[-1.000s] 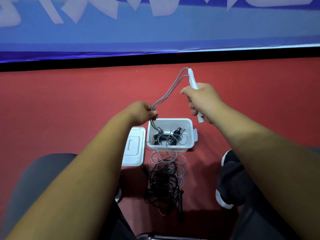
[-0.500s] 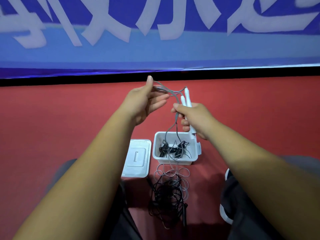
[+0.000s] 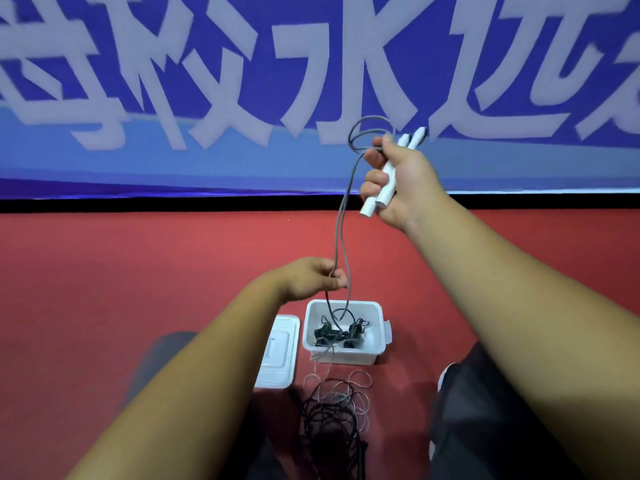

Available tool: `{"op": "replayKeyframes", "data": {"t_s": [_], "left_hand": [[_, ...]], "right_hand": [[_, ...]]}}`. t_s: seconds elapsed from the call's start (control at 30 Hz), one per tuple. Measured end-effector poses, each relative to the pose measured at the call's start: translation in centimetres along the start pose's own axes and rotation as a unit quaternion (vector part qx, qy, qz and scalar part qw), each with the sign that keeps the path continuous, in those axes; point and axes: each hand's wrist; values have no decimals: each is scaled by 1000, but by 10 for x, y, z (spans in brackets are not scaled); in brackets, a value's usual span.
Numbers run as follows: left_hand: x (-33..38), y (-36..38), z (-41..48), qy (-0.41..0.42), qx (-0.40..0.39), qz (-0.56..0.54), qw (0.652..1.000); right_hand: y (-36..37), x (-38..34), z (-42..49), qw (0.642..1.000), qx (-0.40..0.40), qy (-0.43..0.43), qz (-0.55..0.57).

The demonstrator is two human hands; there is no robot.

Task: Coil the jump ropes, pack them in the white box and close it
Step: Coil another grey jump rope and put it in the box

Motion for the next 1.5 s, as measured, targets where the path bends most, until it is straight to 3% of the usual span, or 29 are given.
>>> {"op": "replayKeyframes", "data": {"t_s": [0.23,0.3,0.5,0.63,0.77,0.93,1.2,1.37,1.5], "left_hand": [[35,-6,5,-45,52,-100,993],[46,10,1,-42,28,-118,992],[45,86,-10,0,6,-84,996],[48,105,-6,-5,77,-67,995],[41,90,7,-44,66,-83,993],[71,46,11,-80,95,-154,980],[160,-57,45,46,268,-188,944],[148,-88,59,59,316,-144,936],[113,-96,57,33,291,-10,956]], "right_hand": [[6,-38,-19,998,-4,-4,56],[8,-42,-26,997,-13,18,71],[9,-59,-43,994,-34,46,95],[-5,-68,-44,994,-30,52,88],[-21,-73,-36,996,-11,37,75],[-46,-68,-20,996,78,32,-1],[-77,-38,9,976,173,53,-118],[-80,-16,21,972,174,61,-148],[-82,3,33,969,154,67,-180]]}}
Point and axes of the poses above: each hand's wrist, its own z-axis towards the middle knuckle, its own y-axis out of the palm, x = y × z, and after that the axes turned 12 degrees about x, right-handed
